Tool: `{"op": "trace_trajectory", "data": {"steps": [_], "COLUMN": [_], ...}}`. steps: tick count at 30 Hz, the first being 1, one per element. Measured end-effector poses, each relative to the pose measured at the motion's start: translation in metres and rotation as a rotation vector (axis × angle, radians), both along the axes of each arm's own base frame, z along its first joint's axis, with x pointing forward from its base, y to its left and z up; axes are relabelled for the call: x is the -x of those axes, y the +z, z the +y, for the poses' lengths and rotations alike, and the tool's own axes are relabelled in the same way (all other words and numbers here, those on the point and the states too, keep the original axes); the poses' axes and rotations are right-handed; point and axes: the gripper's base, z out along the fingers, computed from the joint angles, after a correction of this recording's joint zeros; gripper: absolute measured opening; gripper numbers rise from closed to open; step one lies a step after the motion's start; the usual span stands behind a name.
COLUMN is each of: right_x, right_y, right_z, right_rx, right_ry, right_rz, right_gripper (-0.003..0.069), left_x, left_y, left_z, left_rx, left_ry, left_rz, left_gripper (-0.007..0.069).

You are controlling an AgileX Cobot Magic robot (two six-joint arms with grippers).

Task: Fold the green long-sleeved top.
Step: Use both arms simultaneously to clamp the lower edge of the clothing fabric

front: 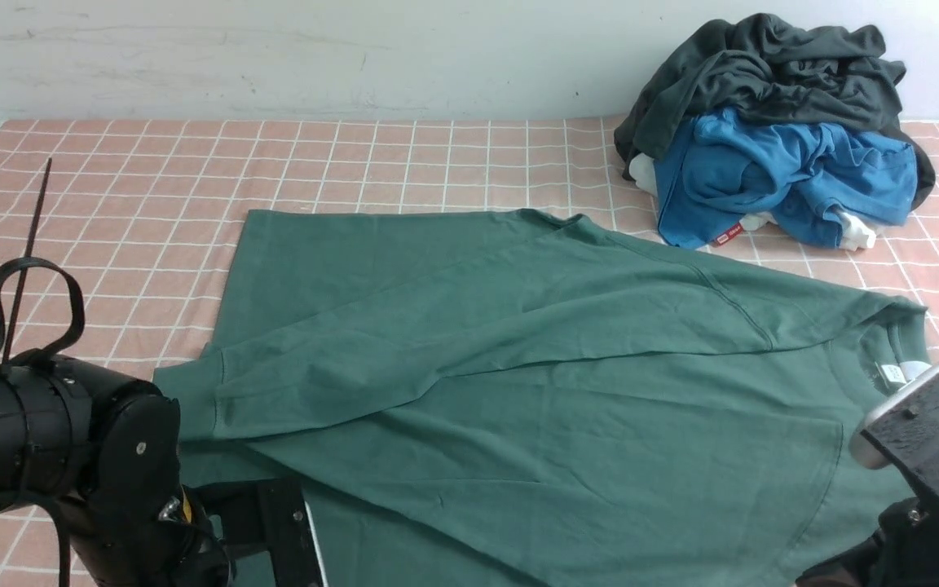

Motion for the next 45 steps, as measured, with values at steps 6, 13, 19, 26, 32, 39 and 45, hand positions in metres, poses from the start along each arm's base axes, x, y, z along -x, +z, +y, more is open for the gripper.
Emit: {"op": "trace_trajectory", "data": {"steps": [6,13,19,26,32,39,45], "right_x": [0.001,0.002,0.003,0.007,0.012,0.018,0.016], "right_y": [0.000,-0.001,-0.001,0.004,0.015,0.024,0.027], "right_z": [0.000,0.001,0.001,0.001,-0.001,-0.003,-0.006], "right_rx": [-0.004,-0.004,-0.015,-0.030,-0.048,-0.028,0.065], "right_ry": [0.004,0.008,0.006,0.006,0.013,0.090,0.216], "right_rz": [0.013,0.022,0.040,0.019,-0.044,-0.138,-0.221], "right_gripper": [-0.0014,-0.0014,-0.0014,-0.0014,-0.0014,-0.0014,-0.0012], "left_x": [0.003,0.011,0.019,0.029,0.031,0.035,0.041], "left_y": [0.000,0.014,0.005,-0.004,-0.001,0.025,0.055], "left_z": [0.001,0.000,0.007,0.012,0.013,0.017,0.020], "left_rx": [-0.024,-0.020,-0.051,-0.038,-0.028,0.019,0.109], "left_ry": [0.087,0.141,0.116,0.097,0.155,0.180,0.412], "left_rz": [0.030,-0.008,-0.032,-0.082,-0.110,-0.238,-0.329], "left_gripper": [0.0345,0.0332,0.0387,0.0363,0.0171,0.0012,0.0009]}}
